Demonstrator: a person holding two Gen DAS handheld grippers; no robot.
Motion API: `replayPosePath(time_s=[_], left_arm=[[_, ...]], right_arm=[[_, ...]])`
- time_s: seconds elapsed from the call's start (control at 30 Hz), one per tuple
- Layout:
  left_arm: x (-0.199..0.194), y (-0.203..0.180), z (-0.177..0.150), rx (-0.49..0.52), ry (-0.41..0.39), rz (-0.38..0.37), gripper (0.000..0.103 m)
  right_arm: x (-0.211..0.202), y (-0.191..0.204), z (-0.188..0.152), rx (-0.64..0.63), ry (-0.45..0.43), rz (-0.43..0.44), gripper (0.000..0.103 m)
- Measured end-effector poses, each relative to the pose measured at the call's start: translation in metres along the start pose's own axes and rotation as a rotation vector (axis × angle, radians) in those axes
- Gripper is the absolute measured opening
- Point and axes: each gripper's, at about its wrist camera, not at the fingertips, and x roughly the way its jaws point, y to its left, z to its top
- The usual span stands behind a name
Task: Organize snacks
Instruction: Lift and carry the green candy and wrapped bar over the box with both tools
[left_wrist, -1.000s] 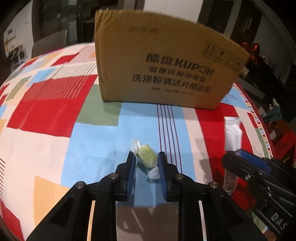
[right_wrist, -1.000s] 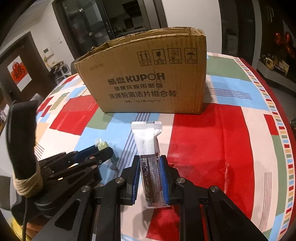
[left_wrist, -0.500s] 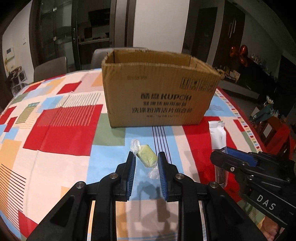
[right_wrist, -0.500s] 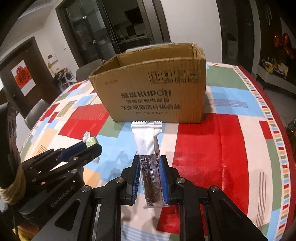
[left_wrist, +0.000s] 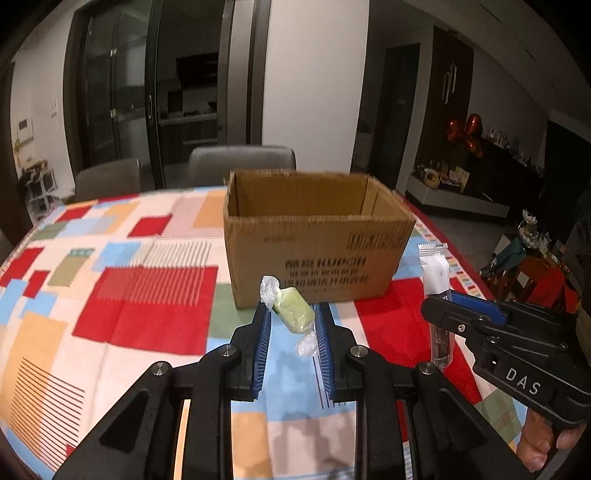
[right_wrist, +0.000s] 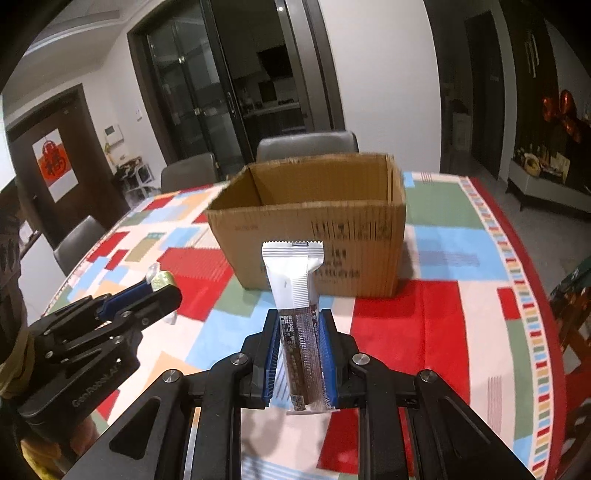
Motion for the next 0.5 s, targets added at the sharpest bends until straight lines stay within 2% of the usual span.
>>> replayPosePath(time_s=[0.5], left_arm=[[-0.013, 0.0, 0.061, 0.047, -0.1, -0.012, 0.025]], right_arm=[[-0.022, 0.009, 0.064, -0.065, -0.118, -0.025, 0.022]])
